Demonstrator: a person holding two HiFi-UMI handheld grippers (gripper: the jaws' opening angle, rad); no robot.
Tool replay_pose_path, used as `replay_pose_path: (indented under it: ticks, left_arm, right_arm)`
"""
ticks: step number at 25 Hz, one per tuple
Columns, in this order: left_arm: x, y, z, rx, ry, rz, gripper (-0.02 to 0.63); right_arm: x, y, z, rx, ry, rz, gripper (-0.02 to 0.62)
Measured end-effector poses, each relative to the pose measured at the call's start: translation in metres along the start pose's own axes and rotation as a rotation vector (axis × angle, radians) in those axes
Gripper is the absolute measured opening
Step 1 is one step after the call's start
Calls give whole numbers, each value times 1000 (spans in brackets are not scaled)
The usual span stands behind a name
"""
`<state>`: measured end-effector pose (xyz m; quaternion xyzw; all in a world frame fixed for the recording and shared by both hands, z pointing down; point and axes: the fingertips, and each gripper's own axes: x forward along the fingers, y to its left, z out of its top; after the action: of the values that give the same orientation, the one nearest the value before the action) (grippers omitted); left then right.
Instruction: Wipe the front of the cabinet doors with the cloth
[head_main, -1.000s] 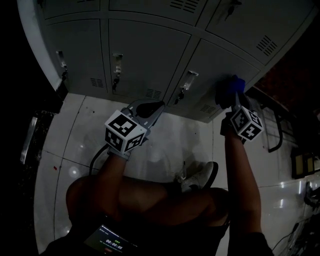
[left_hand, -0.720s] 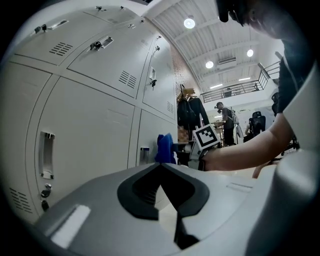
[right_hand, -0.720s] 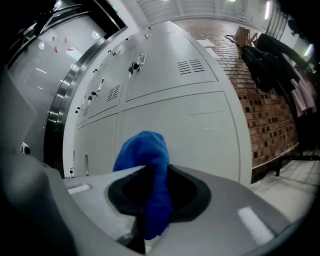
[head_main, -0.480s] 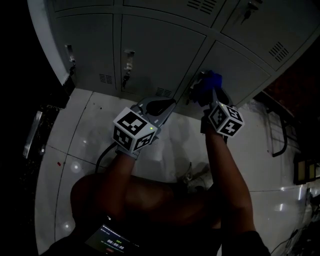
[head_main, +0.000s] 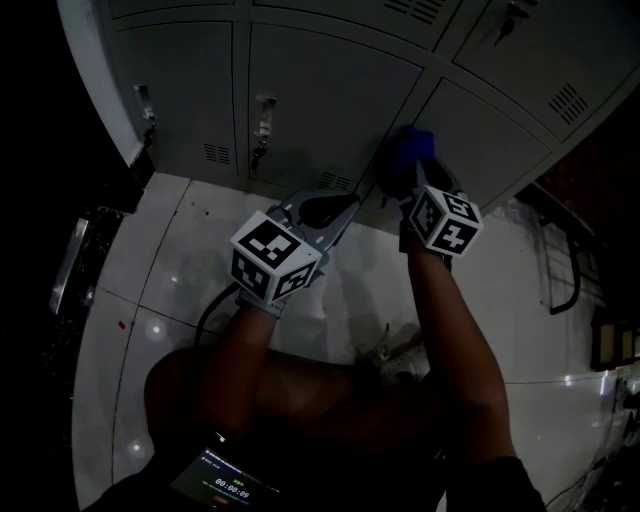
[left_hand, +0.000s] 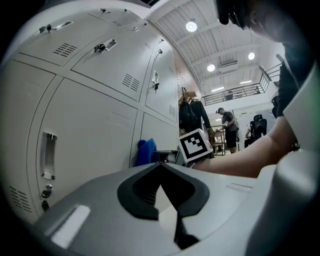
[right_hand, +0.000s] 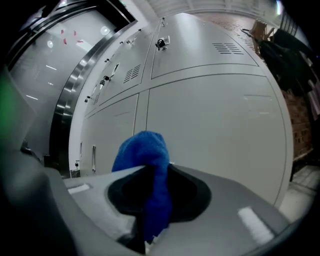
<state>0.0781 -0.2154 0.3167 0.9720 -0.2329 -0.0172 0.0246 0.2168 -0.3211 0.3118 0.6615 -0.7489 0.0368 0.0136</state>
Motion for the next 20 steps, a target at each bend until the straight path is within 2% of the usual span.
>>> replay_pose_path:
  ticks: [4,11,16,20]
  left_arm:
    - [0,1,0,2,-1,2,0]
    - [1,-1,-2,5,9,-4,0]
    - [2,-2,-5,9,20,-6,0]
    - [2,-2,-7,12,27,-6,0]
  right_arm:
    - [-7,-20,1,-51,15,-32,75]
    - [-28,-69,4,-59,12,-95,75]
    - [-47,-113,-2,-69,24,-179,75]
    - [-64,-151,-10,1,23,-250,75]
